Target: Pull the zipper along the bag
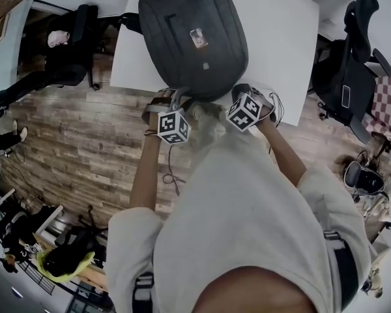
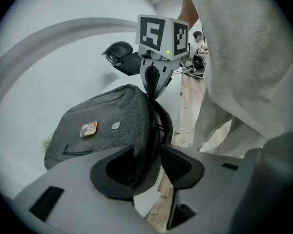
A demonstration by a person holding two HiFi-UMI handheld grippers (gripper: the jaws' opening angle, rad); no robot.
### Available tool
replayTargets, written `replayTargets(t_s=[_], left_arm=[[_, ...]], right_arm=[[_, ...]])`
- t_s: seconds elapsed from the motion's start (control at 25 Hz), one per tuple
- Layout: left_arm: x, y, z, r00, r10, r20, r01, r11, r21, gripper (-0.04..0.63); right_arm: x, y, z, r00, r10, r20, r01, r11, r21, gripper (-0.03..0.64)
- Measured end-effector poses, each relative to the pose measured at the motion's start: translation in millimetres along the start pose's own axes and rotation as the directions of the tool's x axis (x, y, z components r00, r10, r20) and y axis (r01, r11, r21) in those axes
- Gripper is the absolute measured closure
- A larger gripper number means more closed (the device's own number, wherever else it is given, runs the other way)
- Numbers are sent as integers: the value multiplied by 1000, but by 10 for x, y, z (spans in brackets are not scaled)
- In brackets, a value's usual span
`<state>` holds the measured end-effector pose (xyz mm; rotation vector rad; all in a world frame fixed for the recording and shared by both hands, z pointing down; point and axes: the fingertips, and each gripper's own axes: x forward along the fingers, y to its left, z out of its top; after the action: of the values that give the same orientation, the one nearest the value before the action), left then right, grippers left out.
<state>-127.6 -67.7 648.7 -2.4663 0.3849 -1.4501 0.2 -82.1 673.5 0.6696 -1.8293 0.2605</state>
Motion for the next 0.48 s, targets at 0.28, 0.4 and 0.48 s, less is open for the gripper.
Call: replayTargets(t_s=[0.28,0.4,0.48], left_arm=[[304,-47,539,998,2,70,-1,1000,-15,433],[410,-42,718,997,-8,82,7,1000,20,434],[477,-37,822,997,-12,80,8,998,60,434]], right_arm=[[-37,-533,-314,997,-67,-43,67,998,0,600],[-30,-716,-404,995,-80,-57,80,997,-3,600],[-18,-814,-450,994,-87,-65,87,996,-3,600]])
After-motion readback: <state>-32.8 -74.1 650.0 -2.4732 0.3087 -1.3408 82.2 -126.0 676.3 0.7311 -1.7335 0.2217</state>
